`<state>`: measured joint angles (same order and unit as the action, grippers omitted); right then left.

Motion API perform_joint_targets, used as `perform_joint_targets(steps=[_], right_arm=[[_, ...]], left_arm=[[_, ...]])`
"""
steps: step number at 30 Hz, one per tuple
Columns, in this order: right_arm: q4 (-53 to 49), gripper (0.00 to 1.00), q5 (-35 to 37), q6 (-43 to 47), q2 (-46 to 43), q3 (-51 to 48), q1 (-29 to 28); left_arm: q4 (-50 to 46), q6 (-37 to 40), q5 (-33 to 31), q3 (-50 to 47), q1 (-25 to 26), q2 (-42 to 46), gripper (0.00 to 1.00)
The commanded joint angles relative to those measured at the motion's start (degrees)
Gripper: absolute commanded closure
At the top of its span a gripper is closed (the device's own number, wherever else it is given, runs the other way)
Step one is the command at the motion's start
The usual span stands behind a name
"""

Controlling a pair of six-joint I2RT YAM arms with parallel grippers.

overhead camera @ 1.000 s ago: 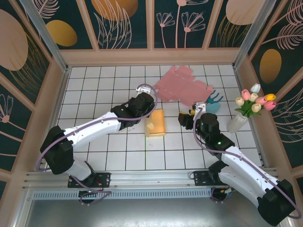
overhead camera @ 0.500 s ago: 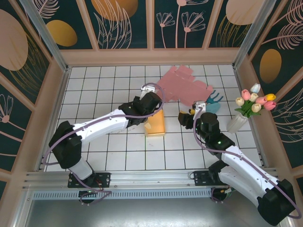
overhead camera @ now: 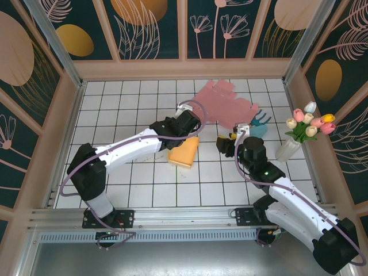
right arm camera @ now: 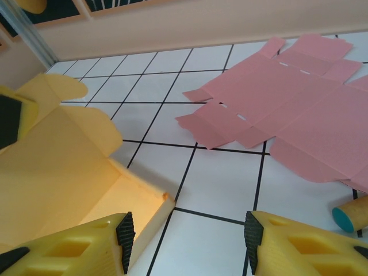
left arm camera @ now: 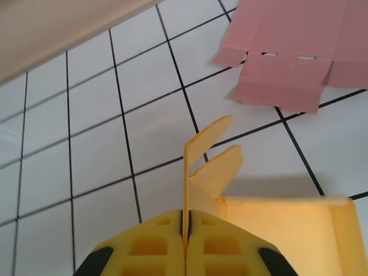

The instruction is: Fold the paper box

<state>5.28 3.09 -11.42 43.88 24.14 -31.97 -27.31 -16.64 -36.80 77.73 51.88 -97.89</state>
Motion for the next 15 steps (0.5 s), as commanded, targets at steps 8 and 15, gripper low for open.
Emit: perform_joint_targets(steps=[8, 15], right_arm=[[31.09, 0.44, -28.31, 34.84, 13.72, -4.06, 3.69], [22.79, 0.49, -41.49, 53.39, 25.56, 4.68, 8.12]], left_arm=[[20.09, 40.36, 12.22, -11.75, 0.19, 12.23, 1.0], [37.23, 60.07, 28.79, -29.27, 0.13, 26.8, 1.0]])
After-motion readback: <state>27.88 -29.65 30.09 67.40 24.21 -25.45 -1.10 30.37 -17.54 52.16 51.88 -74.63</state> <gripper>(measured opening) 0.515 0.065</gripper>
